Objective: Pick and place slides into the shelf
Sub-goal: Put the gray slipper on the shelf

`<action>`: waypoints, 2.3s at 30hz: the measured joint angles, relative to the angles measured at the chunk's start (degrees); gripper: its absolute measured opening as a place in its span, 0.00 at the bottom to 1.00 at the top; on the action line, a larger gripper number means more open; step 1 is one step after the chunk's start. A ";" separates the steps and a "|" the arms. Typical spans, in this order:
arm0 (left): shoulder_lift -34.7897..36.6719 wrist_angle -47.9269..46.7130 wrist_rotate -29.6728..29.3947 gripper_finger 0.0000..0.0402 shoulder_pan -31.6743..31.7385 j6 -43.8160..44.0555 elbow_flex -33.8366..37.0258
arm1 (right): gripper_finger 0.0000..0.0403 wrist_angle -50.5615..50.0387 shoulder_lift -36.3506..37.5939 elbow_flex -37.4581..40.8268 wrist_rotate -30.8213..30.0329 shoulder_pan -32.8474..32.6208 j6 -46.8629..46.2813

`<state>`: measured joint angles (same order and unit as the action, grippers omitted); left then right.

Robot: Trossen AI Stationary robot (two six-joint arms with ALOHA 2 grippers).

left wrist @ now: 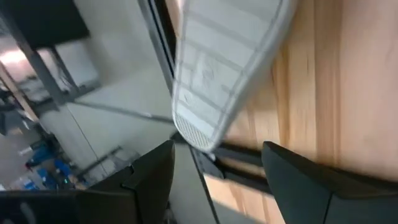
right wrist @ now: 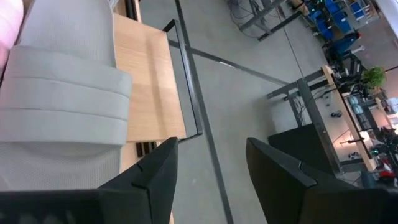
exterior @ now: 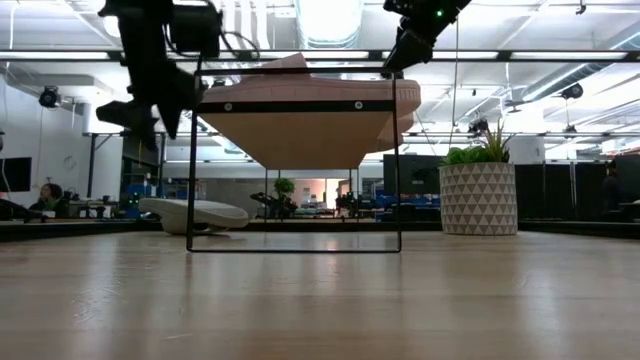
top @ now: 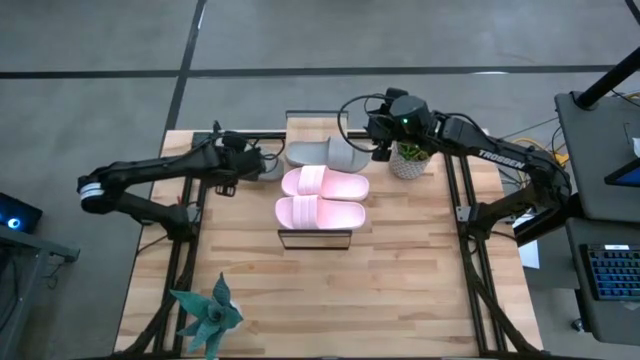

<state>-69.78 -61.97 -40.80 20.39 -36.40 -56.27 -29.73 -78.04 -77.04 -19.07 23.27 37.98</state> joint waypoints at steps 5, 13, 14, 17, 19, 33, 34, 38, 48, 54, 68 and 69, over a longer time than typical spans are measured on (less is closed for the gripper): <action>-2.01 -3.74 -0.09 0.56 3.09 -0.26 0.00 | 0.45 0.38 0.00 0.85 0.00 0.00 0.06; 0.60 1.04 4.26 0.56 7.55 -0.73 3.22 | 0.44 0.50 -0.02 1.10 0.02 0.00 0.06; 1.05 1.59 4.33 0.56 7.92 -1.65 3.92 | 0.44 0.52 -0.02 1.10 0.01 0.00 0.04; 1.64 6.01 4.16 0.56 8.43 -3.02 6.15 | 0.44 0.50 -0.02 1.10 0.04 0.00 0.09; 1.70 9.71 4.25 0.56 8.42 -3.36 7.81 | 0.44 0.50 -0.02 1.12 0.09 0.00 0.09; -1.29 26.98 3.29 0.56 9.18 -6.08 17.36 | 0.43 0.51 -0.04 1.70 0.15 0.02 0.58; -1.29 28.92 3.28 0.56 9.19 -6.51 17.85 | 0.42 0.54 -0.04 1.78 0.15 0.02 0.63; -1.36 32.74 3.13 0.56 9.31 -9.72 20.28 | 0.43 0.62 -0.04 1.90 0.17 0.02 0.63; -1.57 38.99 1.27 0.56 10.98 -11.51 25.22 | 0.41 0.58 -0.04 2.08 0.45 0.02 1.10; -2.32 47.84 -0.40 0.56 12.97 -13.90 27.38 | 0.41 0.58 -0.04 2.08 1.51 0.04 1.27; -14.74 57.75 -8.01 0.56 14.76 -13.51 26.88 | 0.40 1.28 -0.04 2.10 1.51 0.02 1.72; -15.57 58.60 -8.24 0.56 14.76 -13.60 26.70 | 0.40 1.28 -0.04 2.10 1.51 0.02 1.70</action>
<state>-85.35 -3.37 -49.03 35.16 -50.00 -29.57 -28.45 -78.08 -74.94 -17.56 23.29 39.68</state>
